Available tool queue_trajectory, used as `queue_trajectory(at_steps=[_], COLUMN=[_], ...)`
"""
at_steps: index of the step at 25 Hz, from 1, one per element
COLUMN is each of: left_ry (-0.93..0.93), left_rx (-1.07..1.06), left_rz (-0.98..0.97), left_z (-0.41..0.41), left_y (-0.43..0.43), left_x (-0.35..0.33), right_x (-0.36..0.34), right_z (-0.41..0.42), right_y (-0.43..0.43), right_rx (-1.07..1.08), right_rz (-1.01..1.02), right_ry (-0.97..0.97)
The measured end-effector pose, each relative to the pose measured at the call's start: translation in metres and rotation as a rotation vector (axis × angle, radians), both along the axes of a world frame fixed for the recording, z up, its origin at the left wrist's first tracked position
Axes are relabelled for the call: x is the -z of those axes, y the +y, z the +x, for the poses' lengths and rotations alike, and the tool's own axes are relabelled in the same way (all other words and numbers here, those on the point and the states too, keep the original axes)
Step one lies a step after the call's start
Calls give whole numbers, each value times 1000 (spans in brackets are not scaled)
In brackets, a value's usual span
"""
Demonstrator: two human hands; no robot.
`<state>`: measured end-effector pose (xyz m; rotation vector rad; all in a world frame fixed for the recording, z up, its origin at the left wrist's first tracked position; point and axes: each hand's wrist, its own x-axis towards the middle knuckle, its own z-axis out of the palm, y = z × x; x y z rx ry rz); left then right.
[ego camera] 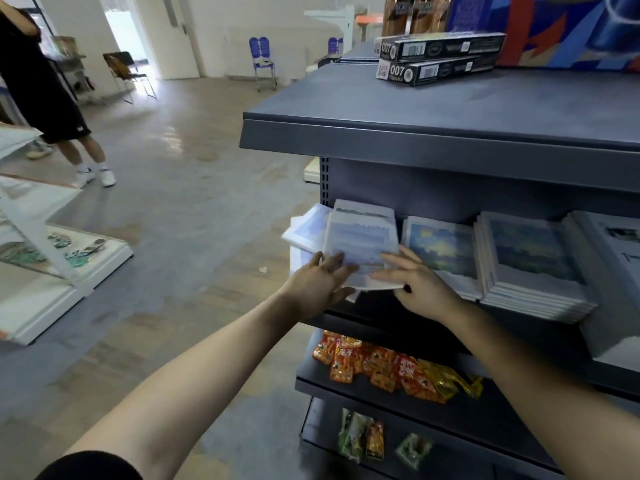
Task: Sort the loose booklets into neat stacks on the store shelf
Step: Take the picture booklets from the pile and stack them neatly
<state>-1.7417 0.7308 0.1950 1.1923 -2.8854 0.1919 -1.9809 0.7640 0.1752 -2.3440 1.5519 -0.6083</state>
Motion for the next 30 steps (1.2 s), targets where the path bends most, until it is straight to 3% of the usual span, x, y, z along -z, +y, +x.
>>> queue_trajectory(at_steps=[4,10,13,18,22,25,28,30], left_ry=[168,271,273,347,279,268,30,-69], left_rx=[-35,-45,-9,123,179,307,288,228], left_rz=[149,132,135,183,214,83,159,43], left_z=[-19,-33,-59,-106,-128,-136,-140,-145], left_y=[9,10,9,3,0,-11,-21,-21], left_x=[7,12,2,16,29,31,18,6], right_x=[7,11,15,14,14,17,19,20], right_z=[-7,-16,-35,-74,-76,-62,-47,-41], right_y=[9,18,29,60,73,70,61,57], right_rx=[63,189,254,370,272,325,445,477], right_rz=[-5,-214,-429,-571,-446,-315,-72,42], right_ry=[31,-95,49,418,477,437,386,340])
